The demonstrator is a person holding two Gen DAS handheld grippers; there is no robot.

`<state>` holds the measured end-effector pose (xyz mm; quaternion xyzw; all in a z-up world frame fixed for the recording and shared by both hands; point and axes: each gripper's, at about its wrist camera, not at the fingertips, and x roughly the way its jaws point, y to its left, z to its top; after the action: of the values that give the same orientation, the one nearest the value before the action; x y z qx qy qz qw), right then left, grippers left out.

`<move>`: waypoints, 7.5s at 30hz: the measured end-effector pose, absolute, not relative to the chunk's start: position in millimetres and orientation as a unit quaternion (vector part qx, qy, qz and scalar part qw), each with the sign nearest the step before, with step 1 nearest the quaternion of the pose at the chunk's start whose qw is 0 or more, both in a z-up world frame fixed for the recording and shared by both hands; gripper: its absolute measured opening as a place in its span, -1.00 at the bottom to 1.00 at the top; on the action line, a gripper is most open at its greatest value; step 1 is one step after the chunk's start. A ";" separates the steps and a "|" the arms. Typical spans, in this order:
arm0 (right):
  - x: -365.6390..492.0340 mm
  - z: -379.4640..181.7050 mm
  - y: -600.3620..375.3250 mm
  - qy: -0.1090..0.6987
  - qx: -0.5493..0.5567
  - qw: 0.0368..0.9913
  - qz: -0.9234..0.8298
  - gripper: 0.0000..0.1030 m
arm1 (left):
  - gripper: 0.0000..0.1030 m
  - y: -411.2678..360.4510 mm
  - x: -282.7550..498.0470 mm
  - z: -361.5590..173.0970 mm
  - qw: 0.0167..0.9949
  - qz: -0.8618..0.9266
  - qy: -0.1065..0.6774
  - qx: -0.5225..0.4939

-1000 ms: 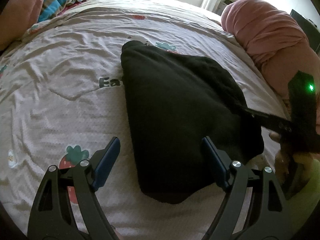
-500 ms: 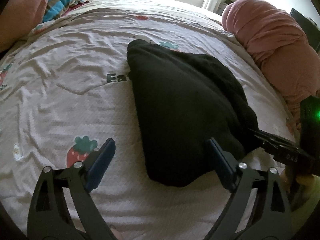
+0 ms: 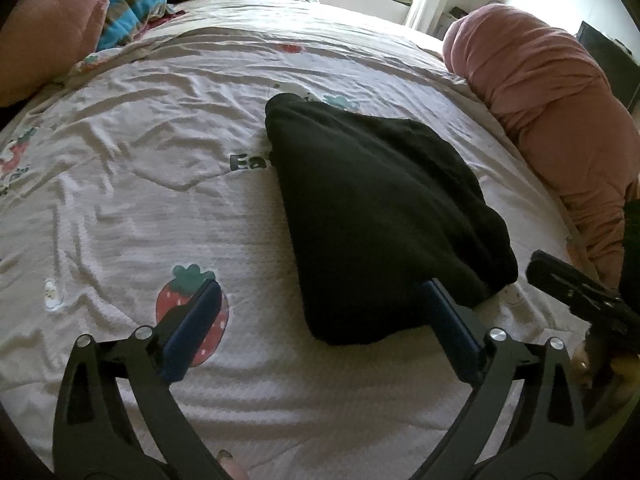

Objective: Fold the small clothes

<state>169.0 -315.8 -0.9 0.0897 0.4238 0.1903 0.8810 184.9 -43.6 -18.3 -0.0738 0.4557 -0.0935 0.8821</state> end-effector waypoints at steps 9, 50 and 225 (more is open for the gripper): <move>158.5 12.7 -320.5 0.401 0.082 0.895 0.177 0.90 | 0.81 -38.0 173.5 -6.5 0.891 -0.085 0.440 -0.076; 31.0 33.7 -264.8 0.259 -0.015 0.957 0.128 0.91 | 0.82 -17.0 61.0 6.3 0.922 -0.079 0.373 -0.064; -189.4 -81.5 -707.4 0.311 0.301 0.672 -0.601 0.92 | 0.84 429.9 144.8 -93.4 0.813 0.341 0.455 -0.125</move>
<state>-189.4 -707.4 -81.5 0.3010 0.3113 -0.6012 0.6716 144.8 429.9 -93.5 -0.1249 0.4546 0.3412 0.8132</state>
